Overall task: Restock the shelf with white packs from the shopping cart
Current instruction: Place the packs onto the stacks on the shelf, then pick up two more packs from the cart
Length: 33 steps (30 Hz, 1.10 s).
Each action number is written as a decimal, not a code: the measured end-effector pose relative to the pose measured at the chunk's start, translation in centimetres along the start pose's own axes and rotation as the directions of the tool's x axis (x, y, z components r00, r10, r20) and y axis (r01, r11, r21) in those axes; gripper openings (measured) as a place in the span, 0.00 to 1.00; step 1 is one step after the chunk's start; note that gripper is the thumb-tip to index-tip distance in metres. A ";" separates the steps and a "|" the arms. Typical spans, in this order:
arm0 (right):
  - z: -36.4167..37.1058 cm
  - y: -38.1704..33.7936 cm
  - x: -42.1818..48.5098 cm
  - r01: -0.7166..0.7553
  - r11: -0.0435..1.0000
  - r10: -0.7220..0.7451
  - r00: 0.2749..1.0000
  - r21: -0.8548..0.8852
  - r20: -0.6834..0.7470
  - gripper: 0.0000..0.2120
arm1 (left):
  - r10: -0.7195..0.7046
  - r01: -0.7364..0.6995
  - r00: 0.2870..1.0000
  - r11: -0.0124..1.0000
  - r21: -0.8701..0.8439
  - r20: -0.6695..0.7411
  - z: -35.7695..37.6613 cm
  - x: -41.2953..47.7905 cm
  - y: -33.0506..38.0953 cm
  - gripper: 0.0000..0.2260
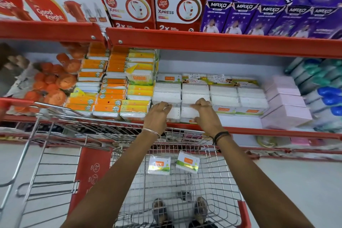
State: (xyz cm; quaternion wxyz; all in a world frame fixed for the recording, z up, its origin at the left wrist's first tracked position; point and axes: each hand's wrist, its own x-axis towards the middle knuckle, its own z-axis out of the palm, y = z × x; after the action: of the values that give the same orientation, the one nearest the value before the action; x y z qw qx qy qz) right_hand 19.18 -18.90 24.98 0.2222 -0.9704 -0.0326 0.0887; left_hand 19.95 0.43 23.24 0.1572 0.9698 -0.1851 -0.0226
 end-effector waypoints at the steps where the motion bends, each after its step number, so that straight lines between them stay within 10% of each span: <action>1: 0.2 0.0 -0.1 0.004 1.000 -0.004 1.000 0.005 -0.010 0.27 | -0.001 0.001 1.000 1.000 -0.008 -0.002 0.1 0.1 -0.1 0.26; 22: 5.8 0.4 -8.5 0.143 0.981 -0.118 0.976 0.131 -0.180 0.17 | 0.179 -0.220 0.931 0.970 -0.101 -0.317 4.8 -7.0 -0.2 0.12; 33: 17.4 5.9 -8.5 -0.183 0.980 0.158 0.955 0.076 0.253 0.20 | 0.004 0.031 0.979 0.986 -0.164 0.206 17.1 -11.7 -4.9 0.16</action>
State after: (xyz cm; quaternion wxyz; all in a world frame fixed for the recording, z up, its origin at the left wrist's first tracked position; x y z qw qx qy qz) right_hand 7.70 -17.71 8.34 0.2558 -0.9389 0.0285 0.2284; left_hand 9.01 4.00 5.32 0.2176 0.9470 -0.1913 -0.1390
